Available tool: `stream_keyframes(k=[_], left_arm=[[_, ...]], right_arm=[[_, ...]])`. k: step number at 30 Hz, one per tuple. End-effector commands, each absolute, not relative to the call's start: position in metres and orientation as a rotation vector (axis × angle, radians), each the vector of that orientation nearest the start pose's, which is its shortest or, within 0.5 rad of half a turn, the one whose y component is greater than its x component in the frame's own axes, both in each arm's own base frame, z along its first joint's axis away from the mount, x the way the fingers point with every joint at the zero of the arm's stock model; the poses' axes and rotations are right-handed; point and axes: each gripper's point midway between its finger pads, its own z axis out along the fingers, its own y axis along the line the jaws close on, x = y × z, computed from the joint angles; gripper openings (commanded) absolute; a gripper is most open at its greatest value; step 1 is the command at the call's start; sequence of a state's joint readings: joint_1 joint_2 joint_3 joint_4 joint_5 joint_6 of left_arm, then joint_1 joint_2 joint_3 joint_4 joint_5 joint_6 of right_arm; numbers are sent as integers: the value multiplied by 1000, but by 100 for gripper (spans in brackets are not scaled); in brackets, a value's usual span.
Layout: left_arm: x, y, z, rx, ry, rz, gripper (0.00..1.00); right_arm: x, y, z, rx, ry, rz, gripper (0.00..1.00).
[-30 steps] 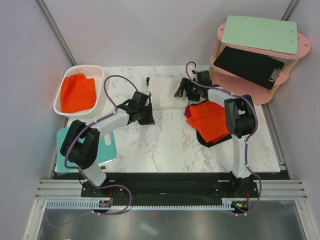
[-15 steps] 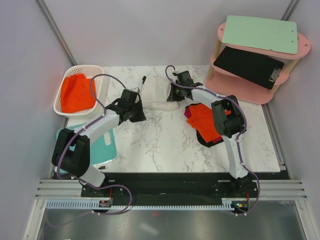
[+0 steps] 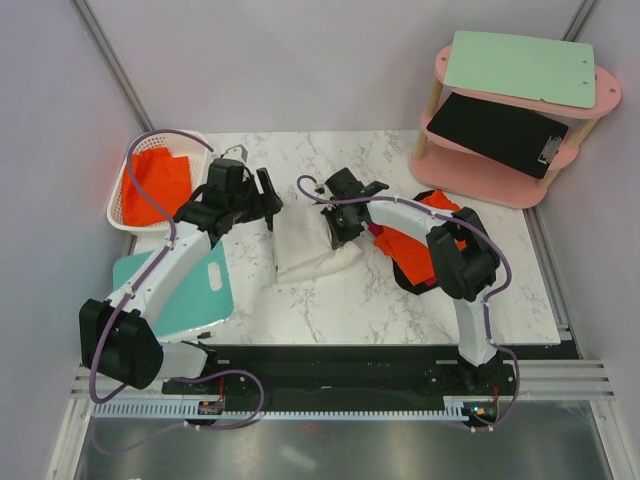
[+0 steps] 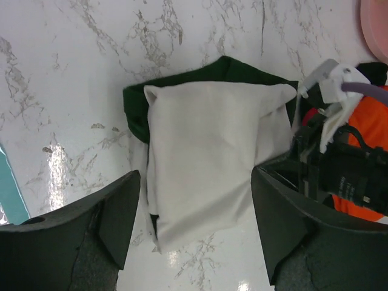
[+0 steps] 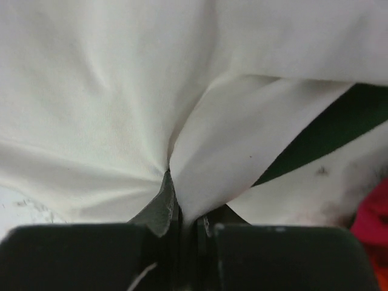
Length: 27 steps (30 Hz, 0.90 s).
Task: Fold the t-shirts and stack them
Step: Neatly place the folded tshirt to the corner
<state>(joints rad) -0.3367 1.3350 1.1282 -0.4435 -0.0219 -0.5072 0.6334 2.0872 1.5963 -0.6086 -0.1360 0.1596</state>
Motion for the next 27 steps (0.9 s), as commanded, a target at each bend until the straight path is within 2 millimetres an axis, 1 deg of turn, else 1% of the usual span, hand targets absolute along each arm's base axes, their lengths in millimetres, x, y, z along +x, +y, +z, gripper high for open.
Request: stream_keyframes(k=[1, 2, 3, 4, 5, 6, 7, 8, 9, 11, 12, 15, 19, 21, 23, 24, 26, 27], left_arm=[[362, -134, 192, -221, 2271, -371, 81], [362, -133, 186, -223, 2286, -363, 80], [362, -134, 183, -226, 2291, -360, 80], [361, -133, 178, -230, 2303, -356, 80], [361, -134, 175, -235, 2313, -353, 80], [361, -134, 169, -236, 2327, -350, 80], [361, -134, 164, -239, 2338, -350, 80], [361, -135, 162, -239, 2343, -350, 80], [361, -135, 157, -242, 2355, -347, 80], [361, -136, 152, -243, 2365, -350, 80], [361, -137, 146, -244, 2382, -352, 80], [362, -139, 140, -243, 2396, -358, 80], [363, -137, 133, -270, 2408, -336, 78], [363, -135, 129, -279, 2416, -322, 77], [363, -135, 124, -284, 2429, -312, 77], [363, -135, 123, -282, 2433, -312, 77], [362, -136, 120, -282, 2442, -311, 77], [362, -136, 119, -284, 2446, -312, 77]], right_arm=[[338, 255, 86, -698, 2643, 242, 0], [341, 244, 91, -670, 2632, 166, 0], [337, 236, 94, -657, 2634, 124, 0], [336, 228, 109, -632, 2606, 97, 0], [336, 221, 115, -609, 2592, 63, 0], [337, 206, 119, -561, 2579, -31, 0], [337, 200, 134, -535, 2543, -43, 0], [337, 195, 141, -511, 2523, -64, 0], [335, 186, 155, -472, 2485, -90, 0], [336, 180, 169, -431, 2436, -98, 0], [334, 173, 182, -394, 2399, -109, 0], [328, 158, 199, -353, 2350, -139, 0], [321, 135, 208, -318, 2323, -228, 0], [316, 130, 214, -301, 2311, -222, 0], [313, 130, 219, -288, 2303, -192, 0], [311, 129, 227, -277, 2285, -174, 0], [309, 126, 234, -264, 2271, -170, 0], [307, 121, 239, -252, 2260, -191, 0]])
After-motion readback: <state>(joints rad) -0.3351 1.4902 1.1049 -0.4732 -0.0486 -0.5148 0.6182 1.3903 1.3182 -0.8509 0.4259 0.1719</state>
